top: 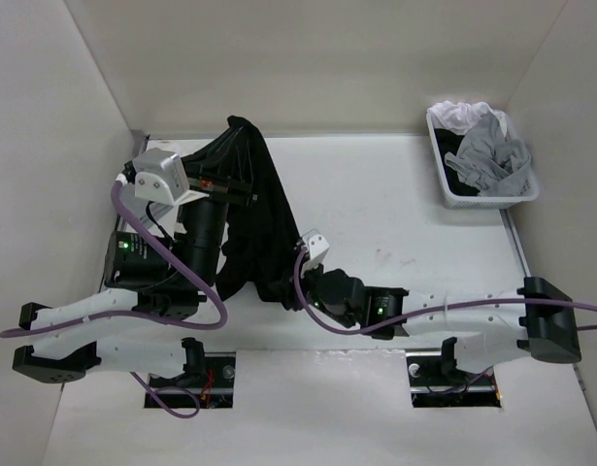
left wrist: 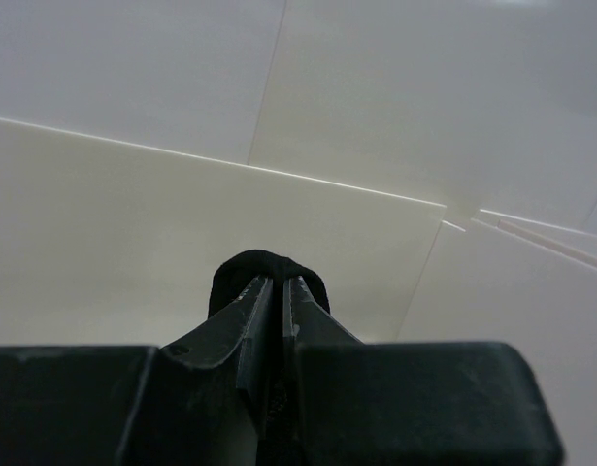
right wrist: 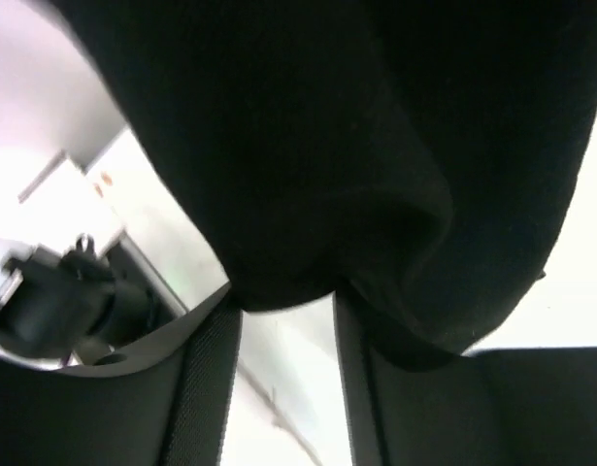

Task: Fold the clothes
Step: Flatten the tank top out

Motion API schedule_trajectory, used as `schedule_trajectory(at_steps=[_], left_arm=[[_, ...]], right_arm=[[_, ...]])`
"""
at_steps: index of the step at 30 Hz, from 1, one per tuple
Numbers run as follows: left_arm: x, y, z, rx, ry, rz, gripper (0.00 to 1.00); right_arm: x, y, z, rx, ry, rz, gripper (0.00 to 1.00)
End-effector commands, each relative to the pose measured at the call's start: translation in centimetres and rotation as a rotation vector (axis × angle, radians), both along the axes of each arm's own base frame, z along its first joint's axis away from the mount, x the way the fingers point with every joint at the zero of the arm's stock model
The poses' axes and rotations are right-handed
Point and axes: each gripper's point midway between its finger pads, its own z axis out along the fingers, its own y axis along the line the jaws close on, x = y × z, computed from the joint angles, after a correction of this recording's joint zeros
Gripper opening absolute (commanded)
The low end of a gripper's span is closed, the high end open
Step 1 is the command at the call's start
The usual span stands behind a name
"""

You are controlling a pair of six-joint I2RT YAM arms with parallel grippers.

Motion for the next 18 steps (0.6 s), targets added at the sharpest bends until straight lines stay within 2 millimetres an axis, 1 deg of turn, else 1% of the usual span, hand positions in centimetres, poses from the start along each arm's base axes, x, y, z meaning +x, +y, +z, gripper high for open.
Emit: schedule_trajectory(at_steps=[1, 2, 5, 6, 7, 8, 13, 15, 16, 18], left_arm=[[-0.4, 1.4, 1.0, -0.053, -0.020, -0.001, 0.03], [-0.4, 1.5, 0.9, -0.053, -0.018, 0.001, 0.03], [-0.4, 2.2, 0.7, -0.061, -0.011, 0.008, 0.03], [-0.4, 2.5, 0.7, -0.063, -0.011, 0.012, 0.03], [-0.5, 3.0, 0.8, -0.068, -0.011, 0.017, 0.03], [-0.5, 3.4, 0.9, -0.074, -0.012, 0.021, 0.03], [-1.2, 6.4, 2.5, -0.125, -0.033, 0.032, 0.02], [-1.5, 7.1, 3.4, -0.142, -0.044, 0.026, 0.02], [-1.6, 7.3, 3.7, -0.148, -0.049, 0.023, 0.02], [-2.0, 7.9, 4.7, -0.158, -0.060, 0.016, 0.02]], right_arm=[[1.5, 1.3, 5.1, 0.178, -0.023, -0.057, 0.40], [1.6, 1.3, 5.3, 0.191, -0.025, -0.060, 0.34], [1.4, 1.0, 6.6, 0.230, -0.038, -0.060, 0.12], [1.4, 0.6, 7.3, 0.242, -0.046, -0.066, 0.08], [0.9, 0.2, 8.3, 0.256, -0.058, -0.058, 0.05], [-0.1, -0.2, 9.2, 0.267, -0.067, -0.036, 0.04], [-7.0, -2.7, 15.3, 0.265, -0.114, 0.138, 0.03], [-9.0, -4.2, 17.9, 0.267, -0.122, 0.186, 0.03], [-9.7, -4.8, 19.0, 0.273, -0.126, 0.203, 0.03], [-11.1, -6.4, 22.0, 0.302, -0.148, 0.232, 0.03]])
